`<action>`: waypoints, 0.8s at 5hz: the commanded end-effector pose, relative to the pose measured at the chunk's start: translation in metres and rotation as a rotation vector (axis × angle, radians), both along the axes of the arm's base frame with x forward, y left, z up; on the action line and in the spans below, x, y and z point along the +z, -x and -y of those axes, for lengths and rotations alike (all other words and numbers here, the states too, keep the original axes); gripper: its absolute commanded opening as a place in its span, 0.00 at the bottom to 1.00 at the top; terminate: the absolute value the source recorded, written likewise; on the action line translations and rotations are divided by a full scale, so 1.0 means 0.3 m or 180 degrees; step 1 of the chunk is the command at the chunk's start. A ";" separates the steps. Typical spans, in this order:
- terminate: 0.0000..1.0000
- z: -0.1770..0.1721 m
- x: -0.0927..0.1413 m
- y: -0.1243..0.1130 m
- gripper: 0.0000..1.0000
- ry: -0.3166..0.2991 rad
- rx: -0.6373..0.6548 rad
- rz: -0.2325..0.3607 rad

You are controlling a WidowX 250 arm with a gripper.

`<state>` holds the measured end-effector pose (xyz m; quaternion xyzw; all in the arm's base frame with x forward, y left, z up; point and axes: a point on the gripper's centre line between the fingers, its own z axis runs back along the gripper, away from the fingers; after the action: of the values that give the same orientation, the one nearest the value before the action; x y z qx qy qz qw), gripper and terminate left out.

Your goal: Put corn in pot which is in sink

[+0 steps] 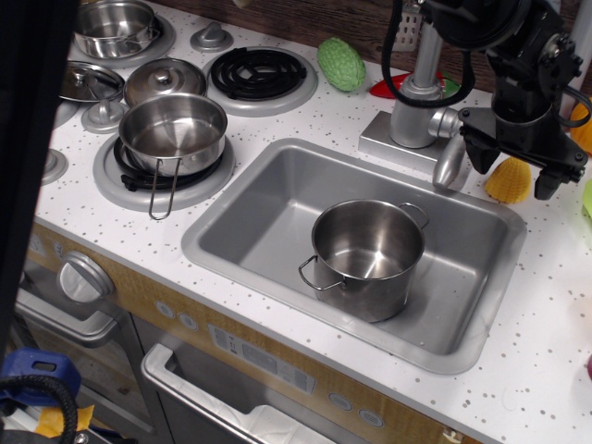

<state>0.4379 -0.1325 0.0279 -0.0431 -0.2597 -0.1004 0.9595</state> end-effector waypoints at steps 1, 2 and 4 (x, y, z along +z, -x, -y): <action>0.00 -0.009 0.057 -0.053 1.00 0.0086 -0.0031 0.0216; 0.00 -0.007 0.050 -0.057 1.00 0.0098 -0.0078 0.0241; 0.00 0.007 0.050 -0.059 0.00 0.0061 -0.0066 0.0312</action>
<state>0.4492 -0.1292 0.0222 -0.0441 -0.2841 -0.1052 0.9520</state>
